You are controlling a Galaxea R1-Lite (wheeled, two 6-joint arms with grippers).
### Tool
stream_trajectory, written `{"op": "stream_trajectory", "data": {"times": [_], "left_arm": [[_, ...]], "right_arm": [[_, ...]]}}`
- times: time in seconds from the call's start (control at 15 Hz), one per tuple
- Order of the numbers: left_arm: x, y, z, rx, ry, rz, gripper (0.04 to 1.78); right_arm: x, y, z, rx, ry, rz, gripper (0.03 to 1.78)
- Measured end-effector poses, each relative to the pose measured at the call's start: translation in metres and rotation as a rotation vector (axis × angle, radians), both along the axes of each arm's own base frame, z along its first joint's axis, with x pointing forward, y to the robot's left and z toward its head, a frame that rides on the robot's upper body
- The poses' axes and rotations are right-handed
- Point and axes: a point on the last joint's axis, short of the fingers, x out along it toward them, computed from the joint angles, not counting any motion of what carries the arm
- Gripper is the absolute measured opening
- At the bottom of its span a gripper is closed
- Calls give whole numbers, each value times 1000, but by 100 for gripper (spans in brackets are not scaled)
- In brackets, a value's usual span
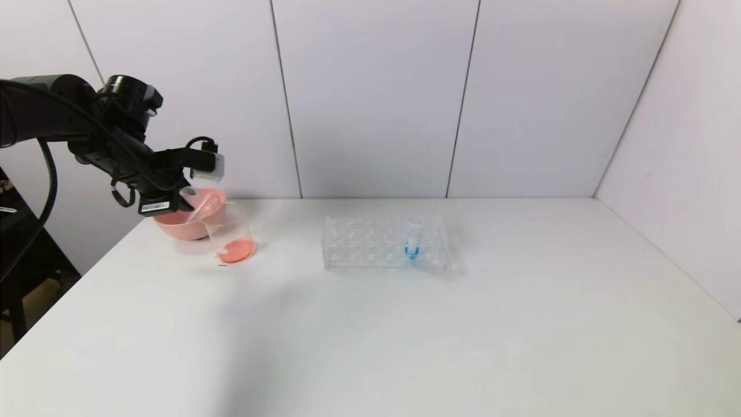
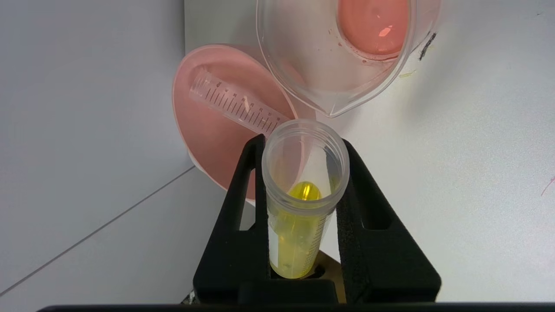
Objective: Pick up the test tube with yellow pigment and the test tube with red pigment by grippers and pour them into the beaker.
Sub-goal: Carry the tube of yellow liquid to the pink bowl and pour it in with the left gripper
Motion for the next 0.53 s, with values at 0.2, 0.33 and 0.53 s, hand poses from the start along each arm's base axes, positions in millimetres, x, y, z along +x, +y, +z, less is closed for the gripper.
{"op": "stream_trajectory", "data": {"times": [0.2,0.33,0.53], "left_arm": [[3,-3,-5,40,14,30,45],[5,-7,-8,63,22,39,45],[7,-11,-10,97,30,52,45]], "right_arm": [[0,0,0,0,0,0,170],[0,0,0,0,0,0,170],[0,0,0,0,0,0,170]]}}
